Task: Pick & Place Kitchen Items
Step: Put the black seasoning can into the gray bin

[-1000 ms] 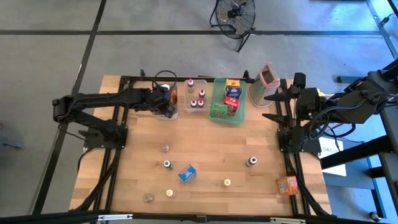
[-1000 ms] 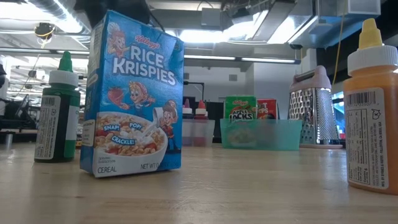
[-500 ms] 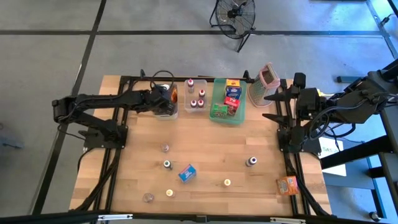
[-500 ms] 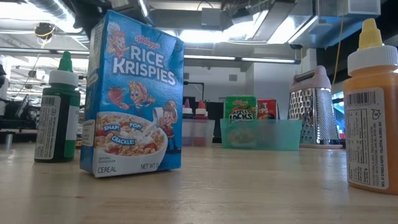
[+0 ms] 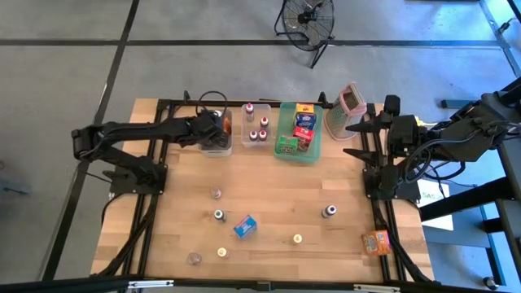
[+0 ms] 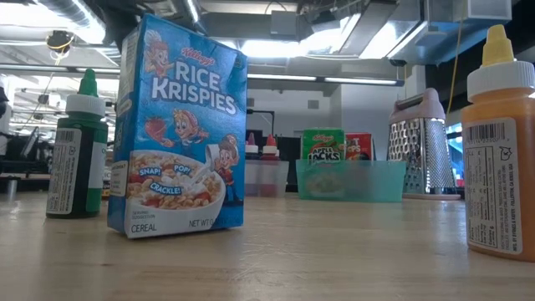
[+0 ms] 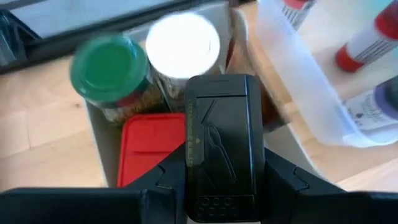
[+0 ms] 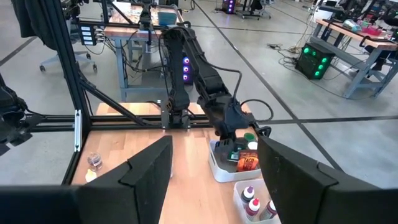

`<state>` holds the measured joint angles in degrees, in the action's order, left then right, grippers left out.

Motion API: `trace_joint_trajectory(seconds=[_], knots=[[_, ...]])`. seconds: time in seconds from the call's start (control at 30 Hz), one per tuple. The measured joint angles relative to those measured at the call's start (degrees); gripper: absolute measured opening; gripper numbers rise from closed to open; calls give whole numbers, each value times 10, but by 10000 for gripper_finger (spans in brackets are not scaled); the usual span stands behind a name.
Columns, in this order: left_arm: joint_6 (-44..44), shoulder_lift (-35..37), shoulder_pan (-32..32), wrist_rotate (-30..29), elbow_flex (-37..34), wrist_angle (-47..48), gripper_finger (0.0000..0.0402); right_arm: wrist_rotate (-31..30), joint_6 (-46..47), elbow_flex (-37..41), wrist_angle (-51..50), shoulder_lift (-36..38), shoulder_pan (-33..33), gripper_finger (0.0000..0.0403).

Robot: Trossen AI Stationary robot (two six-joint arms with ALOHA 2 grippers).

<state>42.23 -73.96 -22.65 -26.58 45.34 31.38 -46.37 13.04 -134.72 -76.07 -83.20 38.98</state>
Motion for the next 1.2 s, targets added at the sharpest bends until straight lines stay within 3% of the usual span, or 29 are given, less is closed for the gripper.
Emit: trace_joint_trajectory(seconds=[0.1,0.33,1.2], knots=[[10,-29,4,8,0,-1,126,0,0,0,0,0,0,238],[13,-77,17,-35,3,-19,126,0,0,0,0,0,0,238],[1,-46,17,-11,-2,-18,154,0,2,0,-22,0,0,238]])
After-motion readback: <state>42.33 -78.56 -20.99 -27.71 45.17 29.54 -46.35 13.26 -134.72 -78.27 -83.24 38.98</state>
